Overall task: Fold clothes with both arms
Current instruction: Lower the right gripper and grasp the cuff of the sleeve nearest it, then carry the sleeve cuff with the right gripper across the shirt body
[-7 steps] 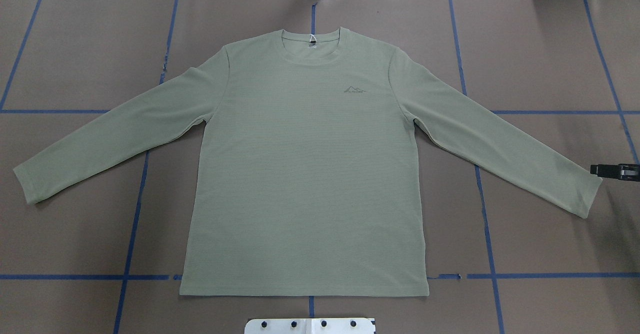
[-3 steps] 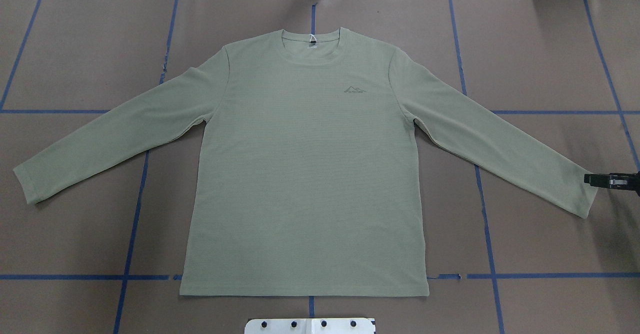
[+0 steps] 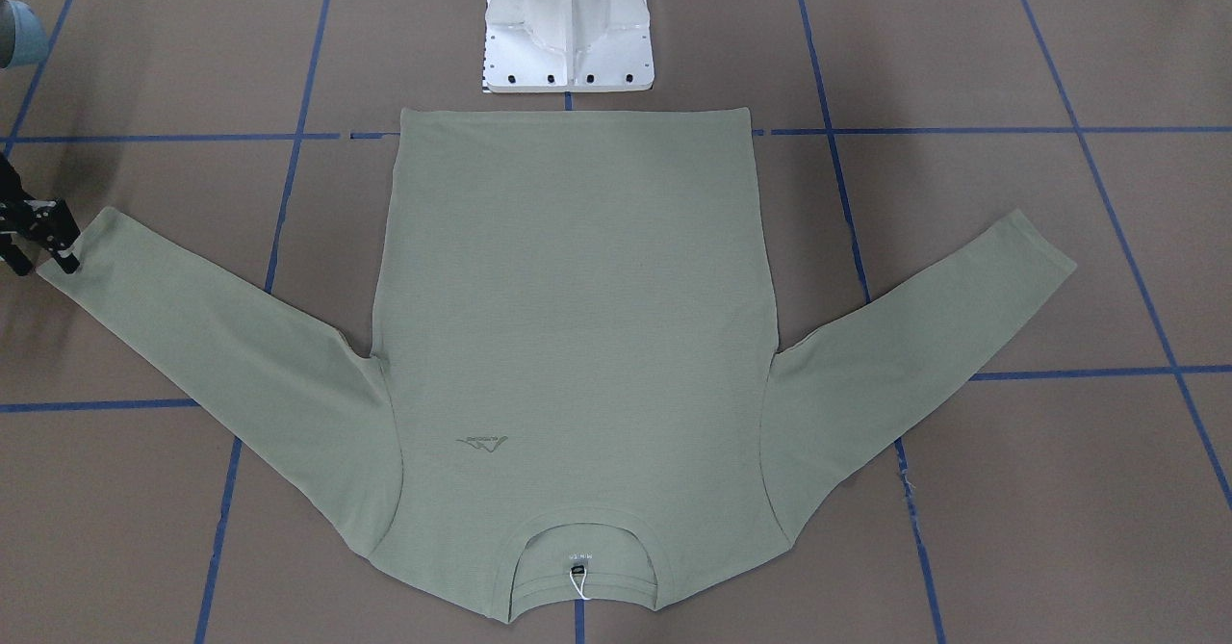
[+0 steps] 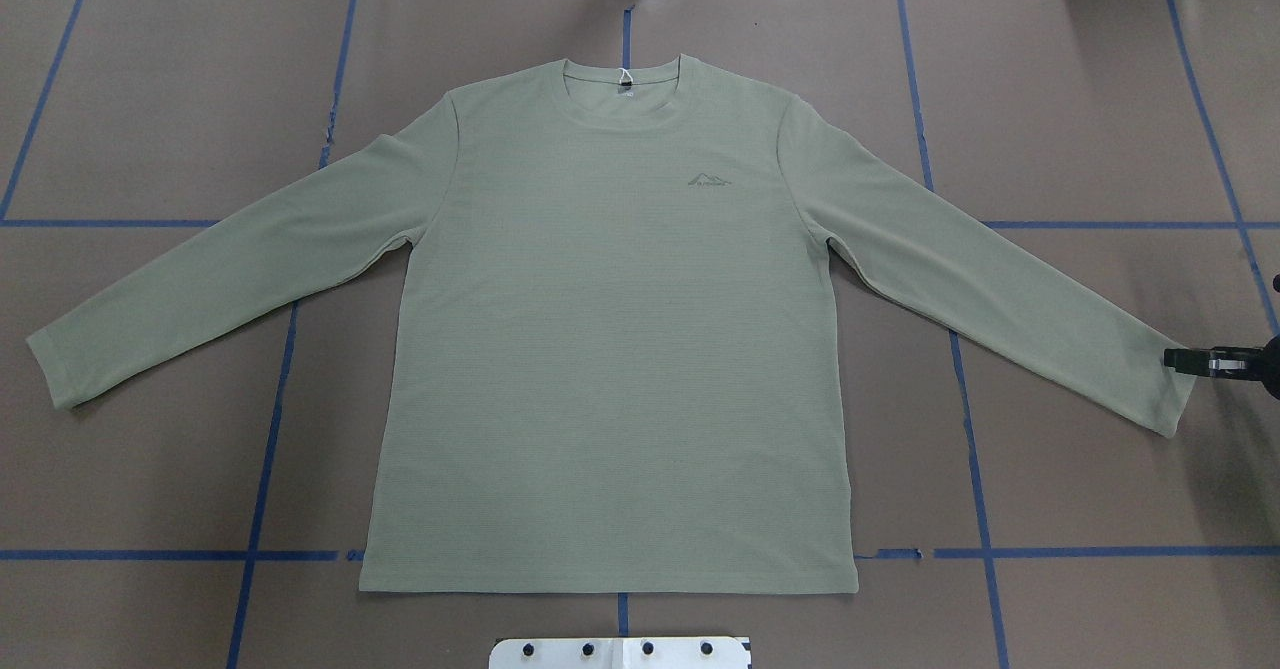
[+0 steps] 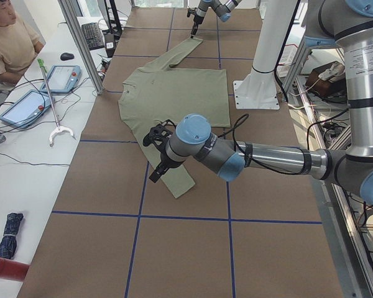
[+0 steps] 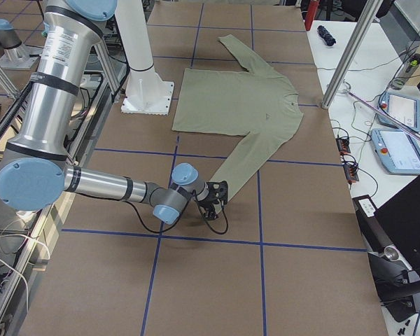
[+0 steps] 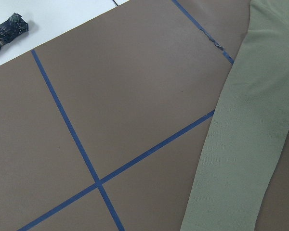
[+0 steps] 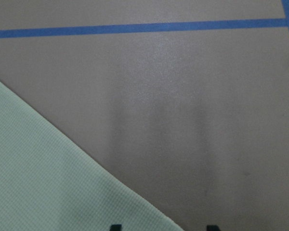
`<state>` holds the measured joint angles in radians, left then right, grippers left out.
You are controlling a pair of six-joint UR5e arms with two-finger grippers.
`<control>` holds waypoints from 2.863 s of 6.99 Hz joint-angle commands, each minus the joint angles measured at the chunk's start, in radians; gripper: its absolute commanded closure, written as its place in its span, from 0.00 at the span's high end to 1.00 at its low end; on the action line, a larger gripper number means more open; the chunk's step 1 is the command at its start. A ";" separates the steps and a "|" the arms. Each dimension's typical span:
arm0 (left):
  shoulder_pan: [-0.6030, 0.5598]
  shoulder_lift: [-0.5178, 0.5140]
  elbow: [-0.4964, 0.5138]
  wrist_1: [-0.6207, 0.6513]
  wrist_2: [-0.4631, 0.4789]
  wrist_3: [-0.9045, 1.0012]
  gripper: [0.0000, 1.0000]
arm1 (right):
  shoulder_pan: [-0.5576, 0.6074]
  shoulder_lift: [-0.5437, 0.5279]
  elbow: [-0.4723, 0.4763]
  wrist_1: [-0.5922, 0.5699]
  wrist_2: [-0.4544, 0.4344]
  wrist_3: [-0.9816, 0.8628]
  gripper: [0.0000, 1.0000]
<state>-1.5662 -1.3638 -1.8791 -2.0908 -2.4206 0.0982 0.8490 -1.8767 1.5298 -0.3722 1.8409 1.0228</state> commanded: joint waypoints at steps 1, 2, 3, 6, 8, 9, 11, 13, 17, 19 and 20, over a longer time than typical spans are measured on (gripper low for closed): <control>0.000 0.000 0.002 0.000 0.000 0.000 1.00 | -0.001 0.001 0.004 0.004 0.001 -0.001 0.00; 0.000 0.000 0.002 0.000 0.000 0.000 1.00 | 0.001 0.001 0.013 0.004 0.006 -0.006 0.00; 0.000 0.000 0.000 0.000 0.000 0.000 1.00 | 0.004 -0.004 0.047 -0.008 0.014 -0.006 0.00; 0.000 0.002 0.002 0.000 0.000 0.000 1.00 | 0.008 -0.003 0.437 -0.498 0.031 -0.003 0.00; 0.000 0.003 0.003 0.000 0.002 0.000 1.00 | 0.008 0.191 0.607 -0.911 0.023 0.008 0.00; 0.000 0.005 0.003 0.000 0.002 0.000 1.00 | 0.007 0.414 0.599 -1.165 0.015 0.019 0.00; 0.000 0.003 0.012 0.000 0.000 0.002 1.00 | -0.005 0.915 0.479 -1.660 -0.029 0.078 0.00; 0.000 0.003 0.020 0.000 0.002 0.002 1.00 | -0.031 1.212 0.228 -1.665 -0.101 0.152 0.00; -0.002 0.005 0.044 -0.002 0.002 0.008 1.00 | -0.256 1.593 -0.335 -1.348 -0.432 0.286 0.00; -0.003 0.012 0.057 -0.003 0.000 0.009 1.00 | -0.368 1.601 -0.425 -1.265 -0.558 0.292 0.00; -0.003 0.014 0.057 -0.003 0.000 0.009 1.00 | -0.390 1.625 -0.428 -1.265 -0.575 0.301 0.00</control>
<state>-1.5687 -1.3535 -1.8257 -2.0933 -2.4204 0.1071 0.5015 -0.2740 1.1259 -1.6574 1.3067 1.3145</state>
